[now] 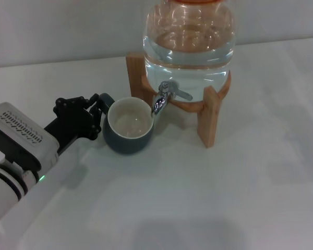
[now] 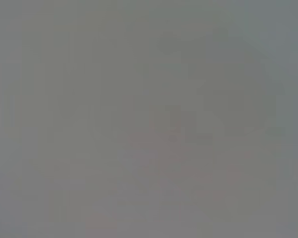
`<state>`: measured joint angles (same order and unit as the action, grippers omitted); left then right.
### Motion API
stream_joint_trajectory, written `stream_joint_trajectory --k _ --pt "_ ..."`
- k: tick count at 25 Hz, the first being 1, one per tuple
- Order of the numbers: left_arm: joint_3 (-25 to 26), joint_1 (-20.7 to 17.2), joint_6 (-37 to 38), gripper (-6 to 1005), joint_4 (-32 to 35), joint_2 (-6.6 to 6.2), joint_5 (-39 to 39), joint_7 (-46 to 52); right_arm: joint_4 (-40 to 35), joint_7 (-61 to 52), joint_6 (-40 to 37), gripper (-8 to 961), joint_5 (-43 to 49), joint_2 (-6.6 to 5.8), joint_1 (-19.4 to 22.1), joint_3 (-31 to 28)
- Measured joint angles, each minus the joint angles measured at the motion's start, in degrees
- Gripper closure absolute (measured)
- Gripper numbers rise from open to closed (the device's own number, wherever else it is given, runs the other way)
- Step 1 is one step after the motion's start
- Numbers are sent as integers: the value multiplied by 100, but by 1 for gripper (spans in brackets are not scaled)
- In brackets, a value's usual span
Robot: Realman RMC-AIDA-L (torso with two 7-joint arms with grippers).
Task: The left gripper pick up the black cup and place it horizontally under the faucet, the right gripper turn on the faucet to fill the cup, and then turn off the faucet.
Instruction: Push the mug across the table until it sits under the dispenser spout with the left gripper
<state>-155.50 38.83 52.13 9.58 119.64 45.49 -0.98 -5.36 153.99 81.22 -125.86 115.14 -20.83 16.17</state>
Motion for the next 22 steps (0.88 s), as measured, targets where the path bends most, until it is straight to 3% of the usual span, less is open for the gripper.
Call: stream_joint_trajectory --k 22 --pt "77 -36 -29 932 62 6 21 9 0 0 8 98 0 0 -8 0"
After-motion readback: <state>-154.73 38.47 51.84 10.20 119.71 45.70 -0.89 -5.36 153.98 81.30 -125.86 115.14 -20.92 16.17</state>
